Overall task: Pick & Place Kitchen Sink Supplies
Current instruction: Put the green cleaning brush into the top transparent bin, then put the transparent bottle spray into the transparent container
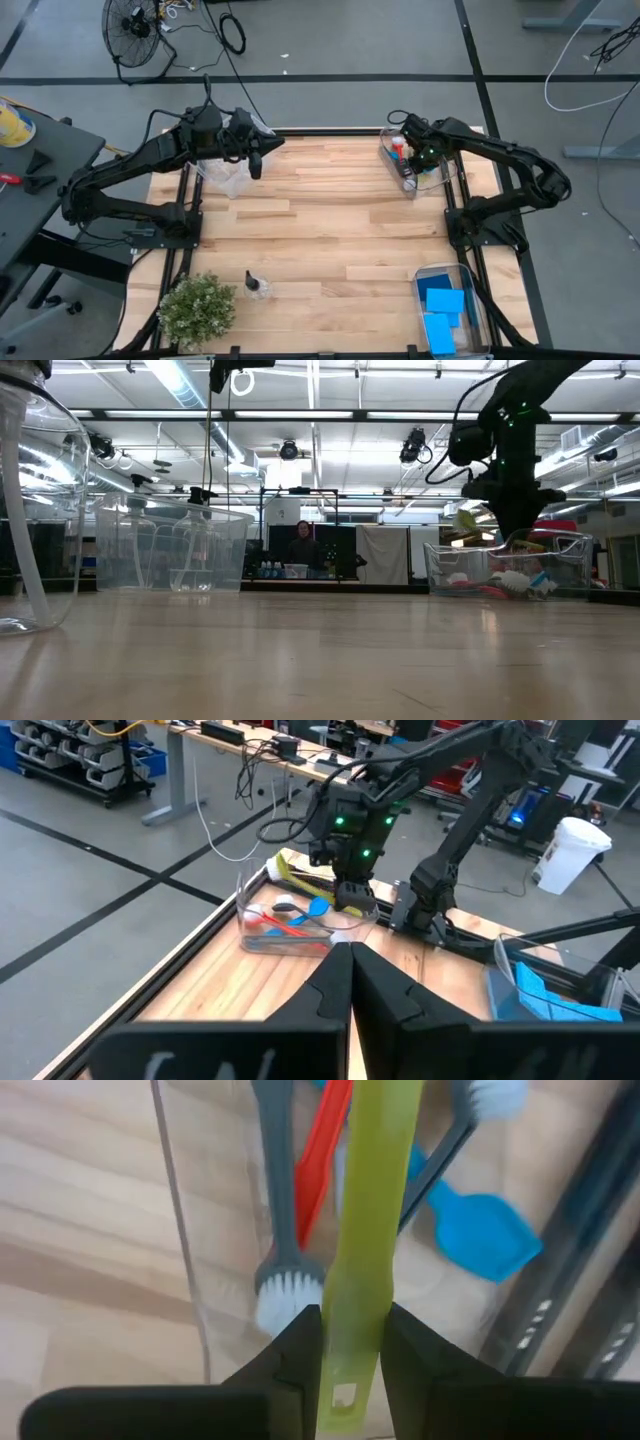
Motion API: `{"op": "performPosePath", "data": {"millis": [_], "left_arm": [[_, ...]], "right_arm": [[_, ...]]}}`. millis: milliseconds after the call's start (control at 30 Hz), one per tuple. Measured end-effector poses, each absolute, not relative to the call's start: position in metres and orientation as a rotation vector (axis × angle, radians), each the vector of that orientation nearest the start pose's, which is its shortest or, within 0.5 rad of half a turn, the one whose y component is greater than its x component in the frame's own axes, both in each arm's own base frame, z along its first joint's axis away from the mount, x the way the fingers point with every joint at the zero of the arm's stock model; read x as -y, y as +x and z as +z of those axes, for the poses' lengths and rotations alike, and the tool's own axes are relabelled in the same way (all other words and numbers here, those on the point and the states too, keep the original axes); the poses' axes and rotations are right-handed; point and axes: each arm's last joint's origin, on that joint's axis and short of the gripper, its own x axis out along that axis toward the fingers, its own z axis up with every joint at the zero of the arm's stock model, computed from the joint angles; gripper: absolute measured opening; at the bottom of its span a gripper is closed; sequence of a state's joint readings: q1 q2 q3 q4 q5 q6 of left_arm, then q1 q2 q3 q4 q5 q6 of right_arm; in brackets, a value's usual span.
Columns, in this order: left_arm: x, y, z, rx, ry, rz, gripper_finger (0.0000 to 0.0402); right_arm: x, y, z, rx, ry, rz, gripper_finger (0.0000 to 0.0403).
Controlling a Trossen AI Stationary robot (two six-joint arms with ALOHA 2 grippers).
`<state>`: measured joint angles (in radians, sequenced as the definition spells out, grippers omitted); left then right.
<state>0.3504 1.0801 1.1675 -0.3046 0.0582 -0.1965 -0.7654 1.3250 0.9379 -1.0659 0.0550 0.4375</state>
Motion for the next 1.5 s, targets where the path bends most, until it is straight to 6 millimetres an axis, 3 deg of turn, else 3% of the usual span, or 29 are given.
{"op": "performPosePath", "data": {"millis": [300,667,1000,1233,1500], "left_arm": [[-0.077,0.216,0.397,-0.184,-0.239,0.31,0.0011],[-0.078,0.215,0.397,-0.178,-0.263,0.34,0.0029],[-0.081,0.214,0.396,-0.16,-0.294,0.458,0.003],[-0.08,0.214,0.394,-0.182,-0.315,0.434,0.0043],[-0.073,0.215,0.389,-0.262,-0.35,0.227,0.0151]], "right_arm": [[0.153,0.159,0.214,-1.338,0.921,-0.939,0.0087],[0.155,0.157,0.215,-1.362,0.824,-1.026,0.0157],[0.151,0.154,0.223,-1.342,0.776,-0.946,0.0198],[0.141,0.147,0.255,-1.071,0.745,-0.852,0.0186],[0.119,0.159,0.306,-0.593,0.606,-0.462,0.0171]]}}
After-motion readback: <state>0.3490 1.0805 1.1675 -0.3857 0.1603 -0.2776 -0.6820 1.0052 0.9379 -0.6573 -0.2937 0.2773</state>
